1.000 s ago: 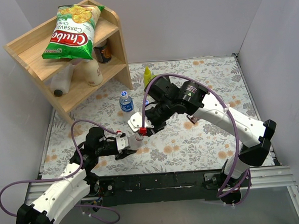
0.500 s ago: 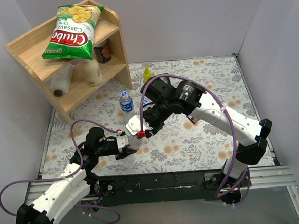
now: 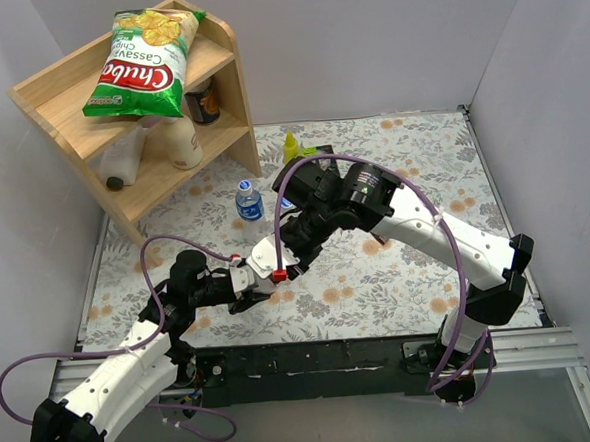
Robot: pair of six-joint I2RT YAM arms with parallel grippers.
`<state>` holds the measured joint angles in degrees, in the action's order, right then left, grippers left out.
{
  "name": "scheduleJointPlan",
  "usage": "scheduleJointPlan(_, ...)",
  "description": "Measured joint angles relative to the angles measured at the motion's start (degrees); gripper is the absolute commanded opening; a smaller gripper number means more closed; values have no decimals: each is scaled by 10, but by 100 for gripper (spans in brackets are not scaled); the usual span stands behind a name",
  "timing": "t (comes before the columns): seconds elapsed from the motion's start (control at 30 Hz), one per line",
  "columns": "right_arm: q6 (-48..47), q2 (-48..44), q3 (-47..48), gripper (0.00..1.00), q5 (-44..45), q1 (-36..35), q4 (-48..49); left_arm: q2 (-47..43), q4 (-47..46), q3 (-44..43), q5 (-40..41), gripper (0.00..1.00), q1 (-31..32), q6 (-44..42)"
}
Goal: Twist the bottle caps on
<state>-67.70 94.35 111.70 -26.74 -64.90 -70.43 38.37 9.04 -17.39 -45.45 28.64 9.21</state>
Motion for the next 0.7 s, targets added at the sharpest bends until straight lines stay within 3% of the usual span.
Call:
scheduleJointPlan(0.27, 24, 2, 2, 12, 35, -7, 11, -1, -3, 0, 7, 0, 0, 15)
scheduleJointPlan(0.43, 97, 12, 10, 12, 62, -8, 26, -5, -4, 0, 31, 0, 0, 24)
scheduleJointPlan(0.6, 189, 68, 89, 12, 78, -5, -3, -9, -10, 0, 69, 0, -1, 24)
scheduleJointPlan(0.67, 230, 87, 114, 9, 80, -1, -11, -13, -12, 3, 83, 0, -2, 24)
scheduleJointPlan(0.7, 247, 93, 120, 3, 78, 2, -12, -16, -18, 7, 89, 0, -2, 26)
